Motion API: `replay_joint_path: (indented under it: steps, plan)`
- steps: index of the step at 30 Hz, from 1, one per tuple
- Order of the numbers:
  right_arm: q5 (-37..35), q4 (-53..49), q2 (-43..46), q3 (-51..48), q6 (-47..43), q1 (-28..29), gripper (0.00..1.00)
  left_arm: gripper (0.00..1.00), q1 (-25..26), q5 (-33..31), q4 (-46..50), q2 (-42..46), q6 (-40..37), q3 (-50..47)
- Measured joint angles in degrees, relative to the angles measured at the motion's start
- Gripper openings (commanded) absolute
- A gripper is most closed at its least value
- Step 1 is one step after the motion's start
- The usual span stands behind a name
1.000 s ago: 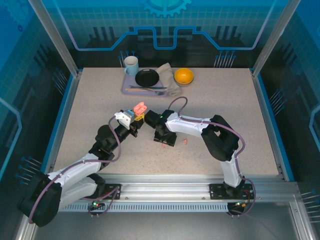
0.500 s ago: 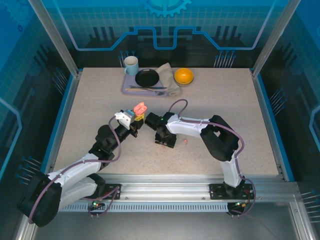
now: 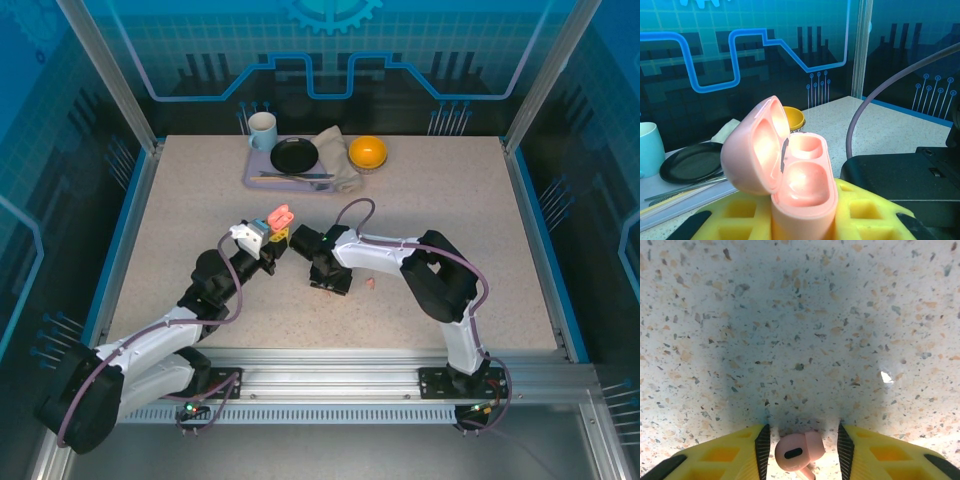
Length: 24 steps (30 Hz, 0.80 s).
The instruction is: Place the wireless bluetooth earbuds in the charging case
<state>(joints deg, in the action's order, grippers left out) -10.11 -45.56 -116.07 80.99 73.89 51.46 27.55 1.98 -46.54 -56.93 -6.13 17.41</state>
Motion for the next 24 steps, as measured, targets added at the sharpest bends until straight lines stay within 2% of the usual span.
replay_joint_path:
  steps: [3,13,24]
  plan:
    - [-0.1,0.1,0.0,0.0,-1.0,0.0,0.38,0.0,0.0,0.4,0.0,0.0,0.0,0.0]
    - [-0.3,0.6,0.0,-0.3,-3.4,0.0,0.37,0.0,0.0,0.4,1.2,0.0,-0.2,0.0]
    - [-0.6,1.2,0.7,-1.3,-3.7,0.0,0.29,0.0,0.0,0.8,1.3,0.0,-0.2,0.1]
